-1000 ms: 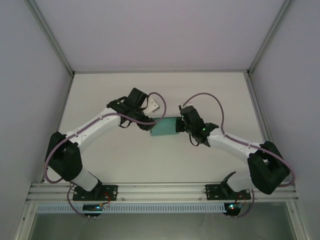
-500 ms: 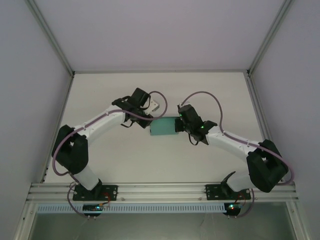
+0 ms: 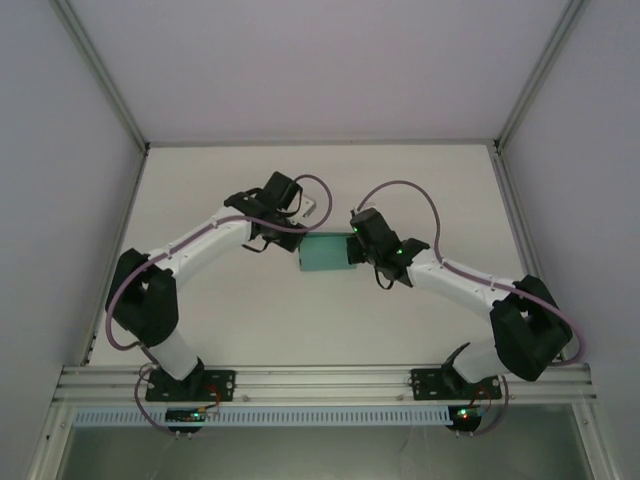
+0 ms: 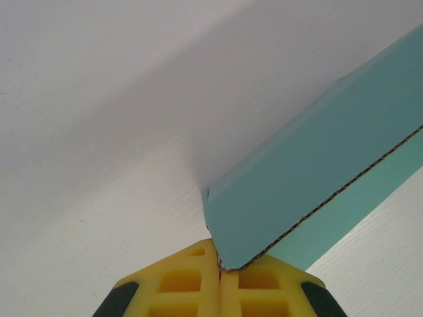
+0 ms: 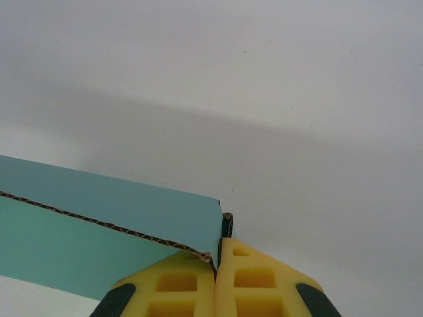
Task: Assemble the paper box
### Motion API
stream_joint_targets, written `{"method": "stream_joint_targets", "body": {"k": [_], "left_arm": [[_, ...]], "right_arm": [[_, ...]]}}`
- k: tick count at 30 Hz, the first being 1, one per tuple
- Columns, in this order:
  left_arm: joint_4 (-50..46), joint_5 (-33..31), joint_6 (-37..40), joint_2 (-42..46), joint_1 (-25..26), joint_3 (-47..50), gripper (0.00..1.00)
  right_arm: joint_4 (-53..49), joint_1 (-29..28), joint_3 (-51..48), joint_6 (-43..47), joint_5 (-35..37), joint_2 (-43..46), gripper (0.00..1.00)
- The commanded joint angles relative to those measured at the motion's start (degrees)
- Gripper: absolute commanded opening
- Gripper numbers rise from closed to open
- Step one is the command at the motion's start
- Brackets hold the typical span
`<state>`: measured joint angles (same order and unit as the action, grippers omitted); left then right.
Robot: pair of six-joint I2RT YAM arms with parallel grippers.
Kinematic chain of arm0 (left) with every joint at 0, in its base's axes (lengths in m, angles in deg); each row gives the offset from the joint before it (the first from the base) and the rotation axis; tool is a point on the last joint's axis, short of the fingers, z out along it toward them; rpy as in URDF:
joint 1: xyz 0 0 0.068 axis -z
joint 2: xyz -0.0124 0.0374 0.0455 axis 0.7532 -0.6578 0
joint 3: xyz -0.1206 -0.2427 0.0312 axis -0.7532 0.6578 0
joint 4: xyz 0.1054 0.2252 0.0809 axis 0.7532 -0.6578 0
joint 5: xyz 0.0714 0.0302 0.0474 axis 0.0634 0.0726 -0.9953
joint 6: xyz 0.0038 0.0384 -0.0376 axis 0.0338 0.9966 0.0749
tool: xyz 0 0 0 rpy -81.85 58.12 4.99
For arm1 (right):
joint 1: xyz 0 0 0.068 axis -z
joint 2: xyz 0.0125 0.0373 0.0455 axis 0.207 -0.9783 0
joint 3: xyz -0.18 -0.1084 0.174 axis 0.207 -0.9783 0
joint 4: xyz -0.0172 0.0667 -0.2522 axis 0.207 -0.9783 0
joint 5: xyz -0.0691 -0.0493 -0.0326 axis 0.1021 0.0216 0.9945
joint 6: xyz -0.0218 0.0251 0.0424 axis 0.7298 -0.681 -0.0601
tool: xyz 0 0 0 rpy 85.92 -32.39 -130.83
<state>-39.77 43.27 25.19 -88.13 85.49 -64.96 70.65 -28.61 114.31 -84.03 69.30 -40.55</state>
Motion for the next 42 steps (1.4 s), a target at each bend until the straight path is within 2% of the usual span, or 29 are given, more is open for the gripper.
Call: {"method": "stream_joint_targets", "body": {"k": [1,9,12,17,21,25,30,36,42], "left_arm": [[-3.2,5.1,-6.3,-0.5,-0.7,-4.5,0.00],[-14.8,12.4,-16.0,-5.9,-3.2,-14.4,0.00],[-15.8,17.0,-18.3,-7.5,-4.4,-15.0,0.00],[-16.4,18.3,-20.4,-9.3,-4.9,-15.2,0.00],[-15.7,11.0,-21.3,-8.4,-4.1,-12.7,0.00],[-7.1,7.1,-25.8,-5.6,-1.3,-4.3,0.00],[0.4,-6.9,-28.0,-2.1,4.4,5.7,0.00],[11.4,-11.7,-30.8,1.9,9.2,17.1,0.00],[14.4,-16.3,-32.1,1.2,14.5,21.4,0.00]], "right_arm": [[-11.0,-1.4,-0.3,0.8,-1.0,-2.5,0.00],[-13.4,-2.9,1.3,0.4,2.8,-3.9,0.00],[-13.2,-4.0,1.6,0.0,4.9,-4.9,0.00],[-13.4,-5.2,1.8,-0.7,6.2,-5.4,0.00],[-12.7,-5.4,1.0,-1.2,6.6,-4.8,0.00],[-10.4,-5.7,0.0,-2.6,7.8,-4.4,0.00],[-8.4,-6.5,-2.0,-4.3,9.8,-4.0,0.00],[-0.9,-7.0,-7.7,-5.1,11.4,-2.7,0.00],[3.3,-7.5,-11.2,-5.0,10.5,-0.3,0.00]]}}
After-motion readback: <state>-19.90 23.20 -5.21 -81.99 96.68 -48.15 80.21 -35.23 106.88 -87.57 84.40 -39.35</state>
